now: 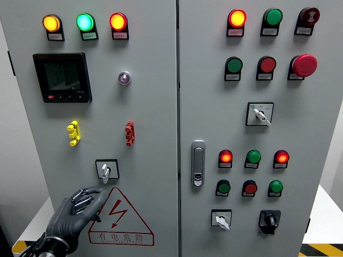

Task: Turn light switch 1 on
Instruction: 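Raise the left hand toward the rotary switch above the warning sign, then place the left hand fingers on the rotary switch handle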

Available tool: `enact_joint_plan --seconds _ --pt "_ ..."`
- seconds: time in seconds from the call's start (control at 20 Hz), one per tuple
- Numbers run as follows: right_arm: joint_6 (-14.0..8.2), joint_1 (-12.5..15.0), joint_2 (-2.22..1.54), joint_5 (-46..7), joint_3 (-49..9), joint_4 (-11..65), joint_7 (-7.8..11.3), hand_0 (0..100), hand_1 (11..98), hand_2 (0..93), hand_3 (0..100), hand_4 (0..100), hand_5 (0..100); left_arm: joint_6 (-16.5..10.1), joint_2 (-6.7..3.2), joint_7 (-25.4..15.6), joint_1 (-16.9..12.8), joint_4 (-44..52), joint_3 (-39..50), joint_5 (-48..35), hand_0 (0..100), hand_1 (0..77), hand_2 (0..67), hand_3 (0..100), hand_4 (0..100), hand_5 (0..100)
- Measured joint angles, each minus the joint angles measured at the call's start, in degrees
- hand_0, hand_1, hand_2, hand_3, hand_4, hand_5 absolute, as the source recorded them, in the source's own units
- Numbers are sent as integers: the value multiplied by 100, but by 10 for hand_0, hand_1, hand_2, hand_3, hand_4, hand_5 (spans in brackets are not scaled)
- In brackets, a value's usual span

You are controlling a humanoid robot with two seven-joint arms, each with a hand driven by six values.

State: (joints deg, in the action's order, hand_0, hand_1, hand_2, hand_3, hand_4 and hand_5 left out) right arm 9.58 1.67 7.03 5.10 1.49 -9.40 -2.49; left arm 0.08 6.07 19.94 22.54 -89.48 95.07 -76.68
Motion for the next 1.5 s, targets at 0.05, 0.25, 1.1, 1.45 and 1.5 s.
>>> enact_joint_plan --seconds 0.05,0.25,1.1,1.45,1.5 --pt "0 0 0 0 0 0 -1 0 225 0 110 230 147 65 0 2 23 -5 -4 -9 0 688 438 871 999 741" --pt "0 0 0 0 0 0 -5 0 225 0 110 230 147 373 3 100 106 -22 -14 -50 0 700 462 881 1000 750" --pt "0 0 0 0 0 0 0 0 224 0 111 230 147 391 39 212 334 -35 89 -58 0 735 500 900 1000 741" --pt "0 1 0 0 0 0 -5 0 224 0 110 230 147 402 43 384 432 -25 56 -62 0 714 506 899 1000 730" --pt "0 1 0 0 0 0 -5 0 224 0 110 230 147 408 43 429 434 -25 56 -77 0 712 509 900 1000 729"
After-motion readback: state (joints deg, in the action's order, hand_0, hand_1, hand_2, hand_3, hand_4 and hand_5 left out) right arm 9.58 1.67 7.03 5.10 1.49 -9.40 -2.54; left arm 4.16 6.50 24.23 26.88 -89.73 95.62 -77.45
